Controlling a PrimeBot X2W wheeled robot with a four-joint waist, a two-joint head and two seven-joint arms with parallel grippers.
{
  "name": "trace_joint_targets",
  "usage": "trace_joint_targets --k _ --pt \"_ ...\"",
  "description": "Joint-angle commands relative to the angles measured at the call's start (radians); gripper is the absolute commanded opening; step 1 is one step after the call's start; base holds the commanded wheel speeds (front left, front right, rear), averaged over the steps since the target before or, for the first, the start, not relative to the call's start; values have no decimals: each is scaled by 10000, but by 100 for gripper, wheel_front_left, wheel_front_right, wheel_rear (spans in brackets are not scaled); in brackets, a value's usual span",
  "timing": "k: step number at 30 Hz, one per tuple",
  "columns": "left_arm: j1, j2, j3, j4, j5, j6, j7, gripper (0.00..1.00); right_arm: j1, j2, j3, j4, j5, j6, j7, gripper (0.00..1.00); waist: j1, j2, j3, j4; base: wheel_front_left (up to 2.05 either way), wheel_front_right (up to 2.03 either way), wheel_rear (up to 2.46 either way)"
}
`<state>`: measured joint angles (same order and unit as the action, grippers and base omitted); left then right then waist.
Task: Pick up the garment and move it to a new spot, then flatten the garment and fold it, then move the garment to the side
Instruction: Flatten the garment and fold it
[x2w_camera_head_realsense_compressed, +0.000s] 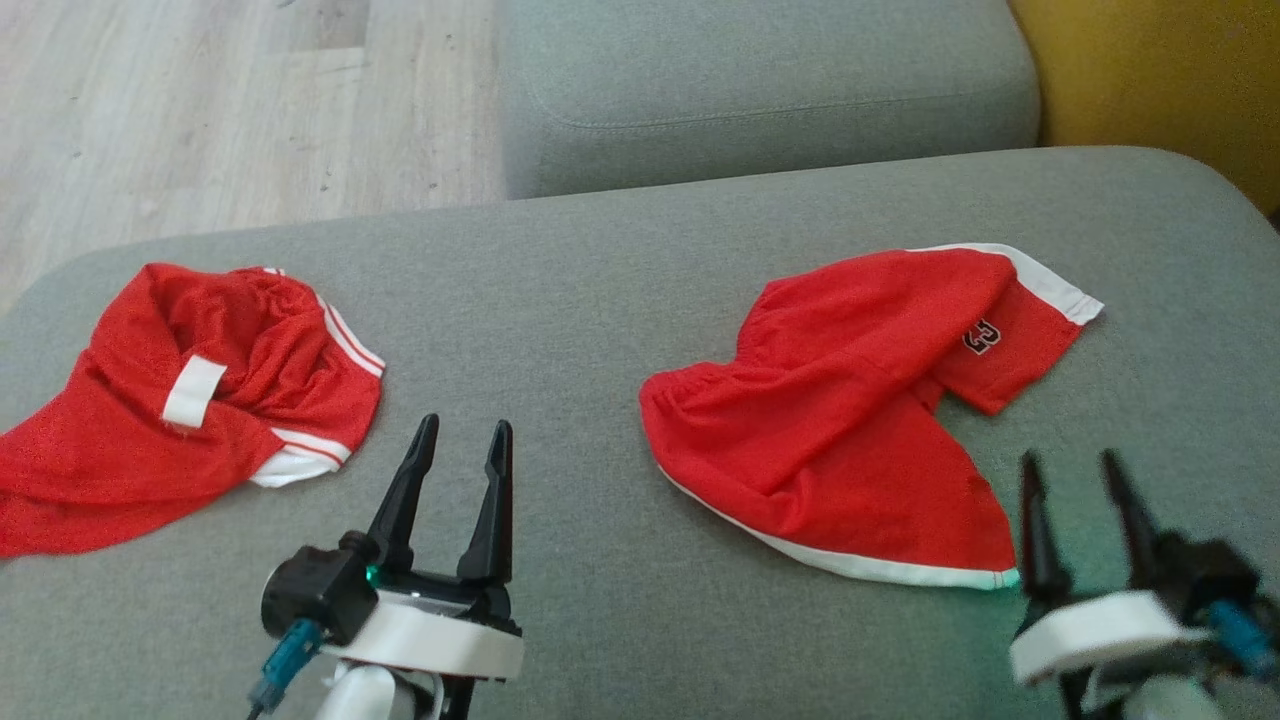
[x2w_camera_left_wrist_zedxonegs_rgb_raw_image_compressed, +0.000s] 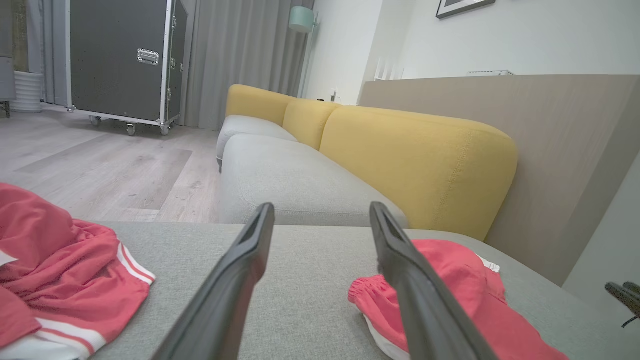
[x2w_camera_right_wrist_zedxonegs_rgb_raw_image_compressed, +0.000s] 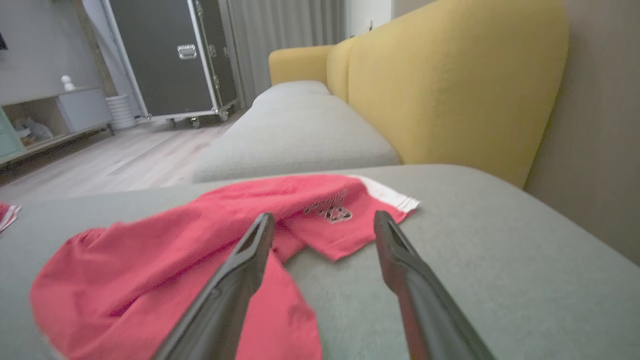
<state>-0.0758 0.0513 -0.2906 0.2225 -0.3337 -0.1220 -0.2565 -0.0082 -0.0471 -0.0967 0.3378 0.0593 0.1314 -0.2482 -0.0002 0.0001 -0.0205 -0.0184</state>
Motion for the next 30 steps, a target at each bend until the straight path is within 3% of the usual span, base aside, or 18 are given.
trace_joint_targets --k 1,12,30 --pt "-299 -11 344 -294 24 75 -53 100 -66 -35 499 -467 96 -7 -134 100 2 -1 22 -83 0 0 0" --pt "-396 -11 346 -290 118 41 -53 100 404 -33 517 -360 -27 -7 -135 100 2 -1 145 -206 0 0 0" --pt "-472 -11 288 -183 317 -34 -53 100 -287 -32 370 2439 -702 -7 357 100 2 -1 354 155 0 0 0"
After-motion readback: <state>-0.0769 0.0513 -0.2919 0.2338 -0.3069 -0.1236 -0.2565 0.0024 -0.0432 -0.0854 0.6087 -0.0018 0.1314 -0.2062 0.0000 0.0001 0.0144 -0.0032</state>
